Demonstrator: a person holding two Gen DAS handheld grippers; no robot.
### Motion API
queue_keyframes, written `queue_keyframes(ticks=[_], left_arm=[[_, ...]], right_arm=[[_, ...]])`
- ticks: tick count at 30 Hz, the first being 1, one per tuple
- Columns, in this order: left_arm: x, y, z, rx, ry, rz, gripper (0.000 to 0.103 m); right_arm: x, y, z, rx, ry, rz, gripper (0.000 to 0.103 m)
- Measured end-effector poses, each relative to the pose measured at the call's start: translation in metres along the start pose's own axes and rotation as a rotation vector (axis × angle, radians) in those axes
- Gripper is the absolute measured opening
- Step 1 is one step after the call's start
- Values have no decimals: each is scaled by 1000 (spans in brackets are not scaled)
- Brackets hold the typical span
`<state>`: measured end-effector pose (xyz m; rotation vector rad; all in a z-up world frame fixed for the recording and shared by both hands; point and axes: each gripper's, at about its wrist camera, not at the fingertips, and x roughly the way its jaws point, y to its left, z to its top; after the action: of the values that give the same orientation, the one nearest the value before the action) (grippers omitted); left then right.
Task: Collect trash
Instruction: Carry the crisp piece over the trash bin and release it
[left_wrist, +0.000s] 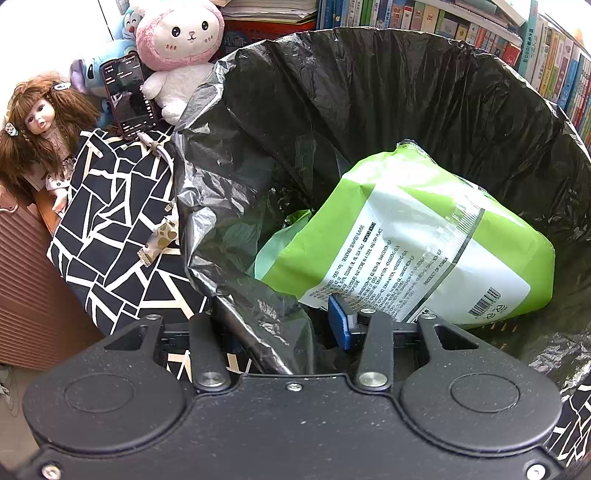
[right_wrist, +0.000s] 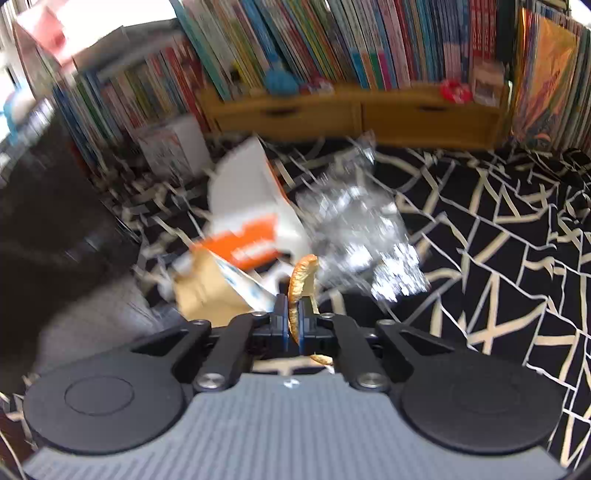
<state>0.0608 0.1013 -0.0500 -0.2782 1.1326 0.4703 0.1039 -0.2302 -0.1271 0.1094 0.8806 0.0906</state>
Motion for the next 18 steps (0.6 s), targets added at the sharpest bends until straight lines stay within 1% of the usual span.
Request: queue_keyframes(ticks=[2,4,10,12,14,18], left_arm=[[0,0,0,0,0,0,42],[0,0,0,1,1,0,42],[0,0,0,-1,-1,-1,42],[0,0,0,-1,-1,-2,42],[1,0,-1,-4,-1,-3,42],[2,1,-1,-6,-2,-5,42]], right_arm=[[-16,6,10,17,-45,49,8],[-36,15,24,29,-95,116,8],[-99,55,71,15,-241,380,8],[-111,72,83,-15,-259,464,8],[-115,94,93,-55,-265,524,8],[-109,137,103,-154,-252,568,9]])
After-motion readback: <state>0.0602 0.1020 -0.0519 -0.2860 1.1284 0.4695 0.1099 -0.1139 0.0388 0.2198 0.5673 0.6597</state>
